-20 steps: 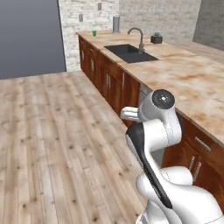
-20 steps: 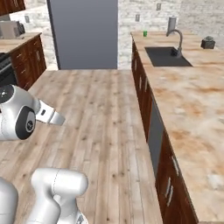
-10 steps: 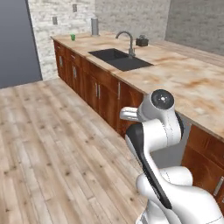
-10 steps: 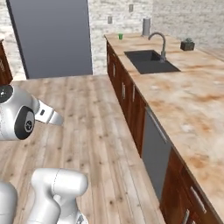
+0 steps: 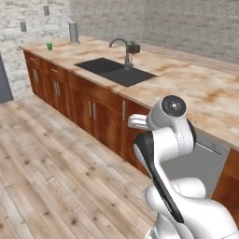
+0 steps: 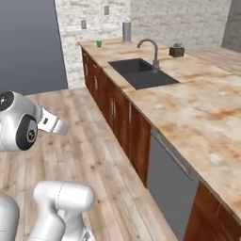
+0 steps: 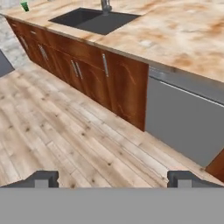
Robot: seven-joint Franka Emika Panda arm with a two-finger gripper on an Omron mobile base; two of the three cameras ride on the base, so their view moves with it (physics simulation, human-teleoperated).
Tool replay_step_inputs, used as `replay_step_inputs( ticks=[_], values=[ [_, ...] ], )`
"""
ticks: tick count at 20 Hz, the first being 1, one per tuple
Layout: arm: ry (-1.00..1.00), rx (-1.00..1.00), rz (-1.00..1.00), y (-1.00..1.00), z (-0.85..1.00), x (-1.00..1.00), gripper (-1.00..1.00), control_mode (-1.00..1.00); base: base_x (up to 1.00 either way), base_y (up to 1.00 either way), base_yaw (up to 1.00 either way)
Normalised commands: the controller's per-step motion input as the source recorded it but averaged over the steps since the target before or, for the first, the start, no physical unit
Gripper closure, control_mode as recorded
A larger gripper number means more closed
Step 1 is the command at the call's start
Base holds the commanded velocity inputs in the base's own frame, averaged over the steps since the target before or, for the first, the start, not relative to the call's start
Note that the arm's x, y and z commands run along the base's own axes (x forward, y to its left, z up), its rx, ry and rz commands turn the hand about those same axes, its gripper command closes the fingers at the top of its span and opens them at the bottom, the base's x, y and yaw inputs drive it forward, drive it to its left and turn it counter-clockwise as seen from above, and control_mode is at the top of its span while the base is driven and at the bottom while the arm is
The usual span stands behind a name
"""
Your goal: Place the pitcher and cup on the dining counter for serving.
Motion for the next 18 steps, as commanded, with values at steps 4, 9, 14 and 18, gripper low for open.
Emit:
replay_step_inputs(
  ticks=[4, 9, 14, 18],
  values=[
    [0.00, 0.00, 0.00, 0.00, 0.00, 0.00, -1.00, 1.00, 1.00, 1.00, -0.37],
    [0.00, 0.00, 0.00, 0.00, 0.00, 0.00, -1.00, 1.00, 1.00, 1.00, -0.39],
    [0.00, 0.00, 0.00, 0.00, 0.00, 0.00, -1.00, 1.00, 1.00, 1.00, -0.39],
    [0.00, 0.00, 0.00, 0.00, 0.00, 0.00, -1.00, 1.00, 1.00, 1.00, -0.33]
  ],
)
